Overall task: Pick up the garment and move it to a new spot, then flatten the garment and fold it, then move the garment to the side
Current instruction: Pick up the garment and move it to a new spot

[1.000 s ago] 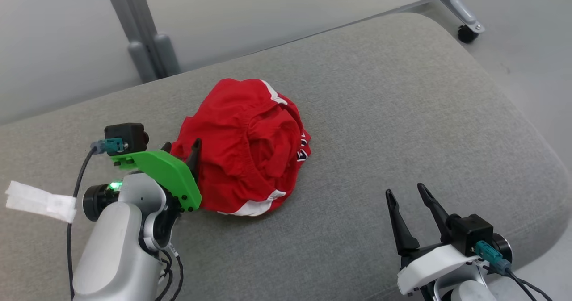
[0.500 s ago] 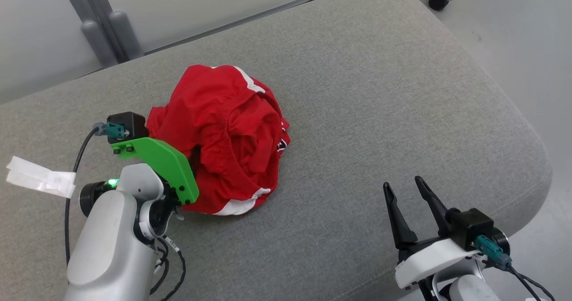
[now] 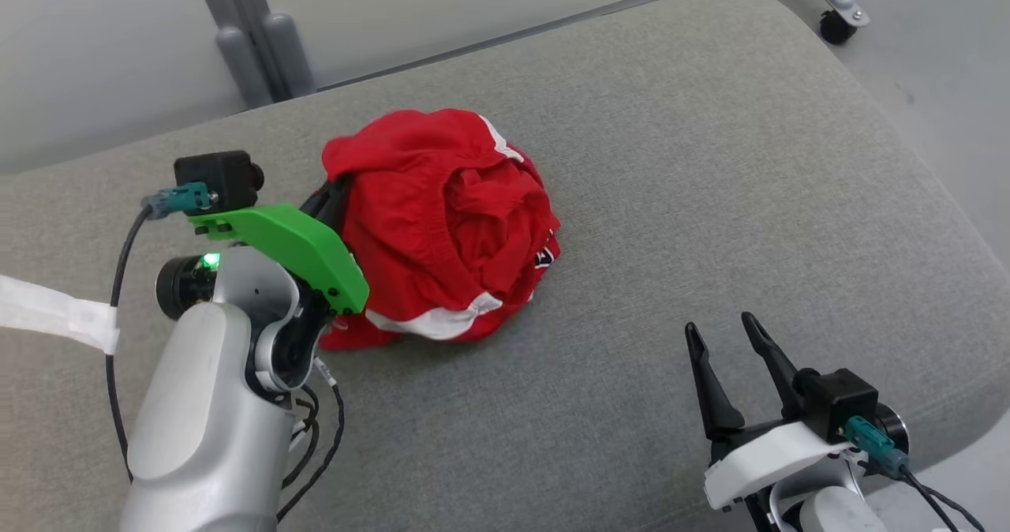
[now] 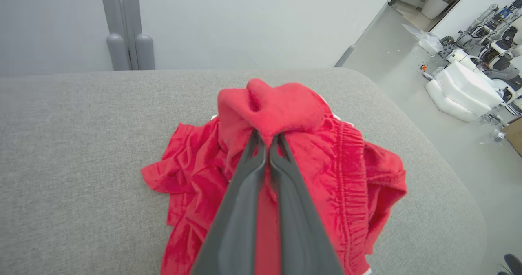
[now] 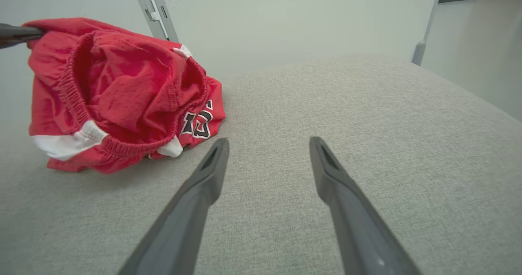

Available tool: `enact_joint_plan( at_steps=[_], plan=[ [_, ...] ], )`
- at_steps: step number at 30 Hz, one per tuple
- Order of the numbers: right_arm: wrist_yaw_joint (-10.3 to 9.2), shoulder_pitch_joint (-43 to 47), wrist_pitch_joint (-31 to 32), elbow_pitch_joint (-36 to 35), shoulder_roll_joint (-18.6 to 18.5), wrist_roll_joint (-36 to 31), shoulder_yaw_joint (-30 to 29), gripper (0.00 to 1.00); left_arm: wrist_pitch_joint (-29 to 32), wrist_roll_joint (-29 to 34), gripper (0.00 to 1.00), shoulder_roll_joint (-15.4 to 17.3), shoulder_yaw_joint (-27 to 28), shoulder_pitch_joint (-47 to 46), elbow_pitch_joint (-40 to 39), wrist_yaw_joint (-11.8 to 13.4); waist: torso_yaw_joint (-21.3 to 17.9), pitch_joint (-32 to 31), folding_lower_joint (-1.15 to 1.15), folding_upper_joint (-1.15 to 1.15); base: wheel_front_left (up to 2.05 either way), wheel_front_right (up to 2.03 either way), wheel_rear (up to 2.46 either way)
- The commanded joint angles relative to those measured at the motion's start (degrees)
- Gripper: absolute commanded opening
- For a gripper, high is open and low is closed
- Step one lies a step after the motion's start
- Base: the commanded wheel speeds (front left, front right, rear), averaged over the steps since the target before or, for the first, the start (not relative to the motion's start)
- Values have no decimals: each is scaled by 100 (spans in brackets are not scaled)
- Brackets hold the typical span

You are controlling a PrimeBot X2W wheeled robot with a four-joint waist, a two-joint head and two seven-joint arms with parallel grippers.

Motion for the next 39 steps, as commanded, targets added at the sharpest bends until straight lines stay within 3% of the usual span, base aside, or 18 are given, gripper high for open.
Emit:
enact_joint_plan(
  at_steps=[1,4,10,17,23,32,39],
  plan=[
    [-8,58,-19,21,-16,-34,-16,100,-114,-90,0,-17,23,-117,-92,-65,311,-161,0,0,0,0,0],
    [-8,126,-19,41,-14,-63,-47,100,-230,-245,0,-36,26,-247,-337,-282,618,-271,0,0,0,0,0],
    [-8,264,-19,87,-15,-73,21,100,3,-546,0,333,186,-740,-940,-489,1265,-474,0,0,0,0,0],
    [-8,364,-20,89,-16,-2,88,100,416,-469,0,949,525,-1138,-1333,-297,2005,-544,0,0,0,0,0],
    [-8,264,-20,54,-15,-23,169,100,112,-287,0,1396,856,-1282,-1110,-248,2451,-394,0,0,0,0,0],
    [-8,-5,-19,10,-17,-280,324,100,-1047,145,0,1881,1269,-943,-175,-248,2478,320,0,0,0,0,0],
    [-8,-193,-19,-24,-18,-527,353,100,-1977,325,0,1668,1238,-677,1004,-279,2204,796,0,0,0,0,0]
  ],
)
